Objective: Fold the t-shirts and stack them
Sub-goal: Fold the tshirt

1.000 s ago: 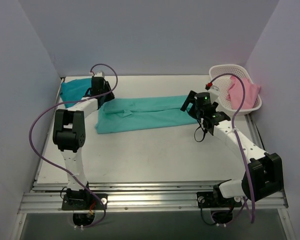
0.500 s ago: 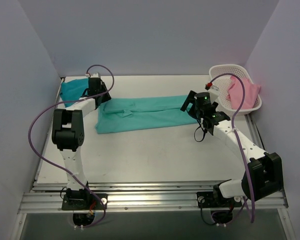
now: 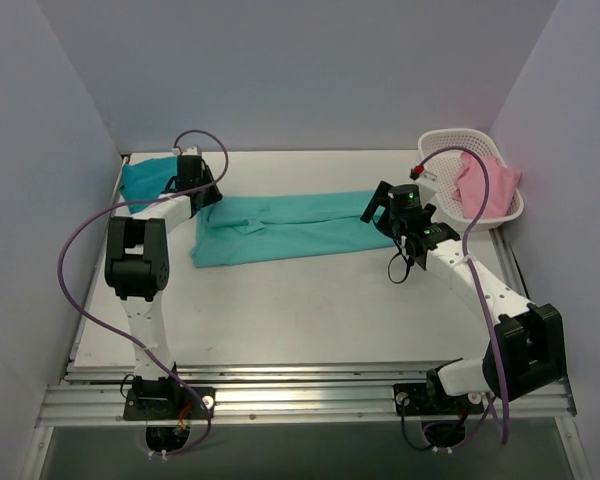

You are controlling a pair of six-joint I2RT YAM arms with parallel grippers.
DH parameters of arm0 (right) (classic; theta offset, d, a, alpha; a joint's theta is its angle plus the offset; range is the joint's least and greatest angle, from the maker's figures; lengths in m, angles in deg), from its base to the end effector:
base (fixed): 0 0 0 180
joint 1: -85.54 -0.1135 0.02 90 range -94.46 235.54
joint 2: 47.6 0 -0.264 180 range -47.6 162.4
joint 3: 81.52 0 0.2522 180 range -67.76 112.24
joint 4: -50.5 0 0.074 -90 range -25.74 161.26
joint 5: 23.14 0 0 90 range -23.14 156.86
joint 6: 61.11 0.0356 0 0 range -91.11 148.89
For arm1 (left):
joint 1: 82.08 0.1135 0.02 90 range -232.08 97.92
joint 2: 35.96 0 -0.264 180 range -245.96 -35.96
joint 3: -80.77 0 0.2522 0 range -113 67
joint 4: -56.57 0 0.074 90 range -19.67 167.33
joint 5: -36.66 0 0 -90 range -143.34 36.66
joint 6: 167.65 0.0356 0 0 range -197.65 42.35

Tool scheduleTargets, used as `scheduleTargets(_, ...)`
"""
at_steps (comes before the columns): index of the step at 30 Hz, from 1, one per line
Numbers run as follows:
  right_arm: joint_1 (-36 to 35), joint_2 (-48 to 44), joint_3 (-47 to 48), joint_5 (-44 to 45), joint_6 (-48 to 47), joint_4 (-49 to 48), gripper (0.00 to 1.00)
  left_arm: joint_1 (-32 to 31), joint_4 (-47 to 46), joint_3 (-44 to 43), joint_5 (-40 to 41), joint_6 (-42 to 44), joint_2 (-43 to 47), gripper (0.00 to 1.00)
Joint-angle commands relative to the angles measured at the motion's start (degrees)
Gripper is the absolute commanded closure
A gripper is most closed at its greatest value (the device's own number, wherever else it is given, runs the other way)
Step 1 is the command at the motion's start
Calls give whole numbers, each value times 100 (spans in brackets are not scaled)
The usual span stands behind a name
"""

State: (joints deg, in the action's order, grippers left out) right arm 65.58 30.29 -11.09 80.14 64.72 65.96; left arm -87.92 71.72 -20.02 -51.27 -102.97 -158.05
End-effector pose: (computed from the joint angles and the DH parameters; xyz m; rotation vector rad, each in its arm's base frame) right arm 0.2986 0.0998 0.2966 0.4239 1.9363 0.4096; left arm 0.4810 -0.0479 0.1805 -0.3953 2.1835 -0.2621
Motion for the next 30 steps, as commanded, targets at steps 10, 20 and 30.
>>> scheduleTargets(10,-25,33,-94,201,-50,-73,10,22,178,-342,-145,-25,-88,71)
scheduleTargets(20,-25,77,-103,237,-50,-99,11,22,90,-281,-206,18,-62,98)
scheduleTargets(30,-34,139,-129,228,-15,-117,11,-22,-358,773,-338,9,1001,98)
